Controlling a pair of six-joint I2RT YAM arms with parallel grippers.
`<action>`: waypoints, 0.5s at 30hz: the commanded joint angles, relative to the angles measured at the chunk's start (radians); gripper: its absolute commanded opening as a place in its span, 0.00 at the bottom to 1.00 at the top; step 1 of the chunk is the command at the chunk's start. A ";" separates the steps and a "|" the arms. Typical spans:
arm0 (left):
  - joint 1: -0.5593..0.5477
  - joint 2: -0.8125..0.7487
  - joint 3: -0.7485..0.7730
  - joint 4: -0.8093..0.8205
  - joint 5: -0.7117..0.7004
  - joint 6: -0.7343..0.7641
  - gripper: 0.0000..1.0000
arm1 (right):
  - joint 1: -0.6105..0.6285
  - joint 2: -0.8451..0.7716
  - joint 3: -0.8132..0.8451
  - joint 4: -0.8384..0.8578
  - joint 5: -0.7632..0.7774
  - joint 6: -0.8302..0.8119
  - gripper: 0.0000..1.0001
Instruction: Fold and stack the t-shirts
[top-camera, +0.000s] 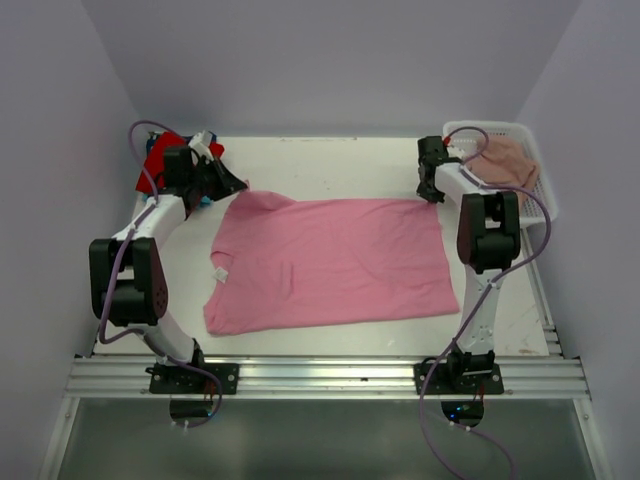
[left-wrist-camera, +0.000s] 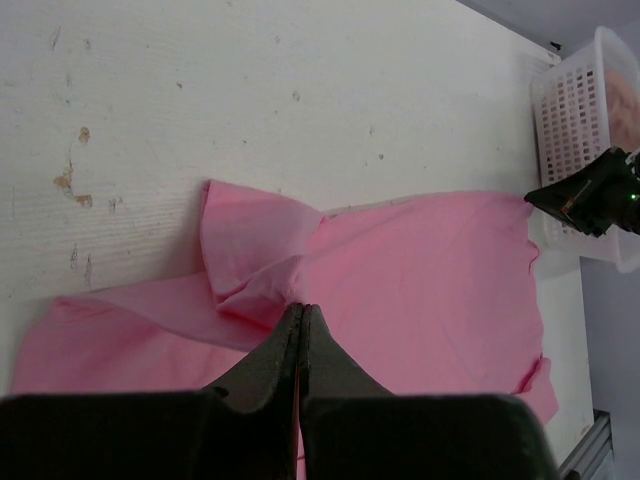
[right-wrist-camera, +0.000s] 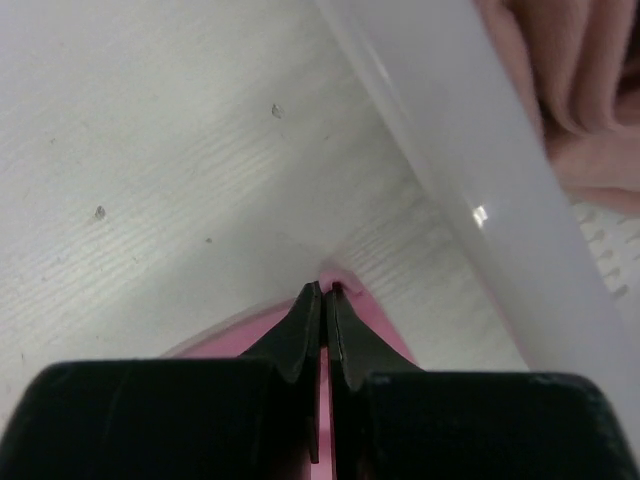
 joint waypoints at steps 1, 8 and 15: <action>0.009 -0.078 -0.011 0.051 0.006 0.017 0.00 | -0.006 -0.154 -0.054 0.052 0.036 -0.032 0.00; 0.008 -0.150 0.002 -0.045 -0.103 0.065 0.00 | -0.006 -0.314 -0.181 0.115 0.052 -0.069 0.00; 0.008 -0.234 -0.099 -0.159 -0.227 0.092 0.00 | -0.003 -0.424 -0.321 0.091 0.024 -0.064 0.00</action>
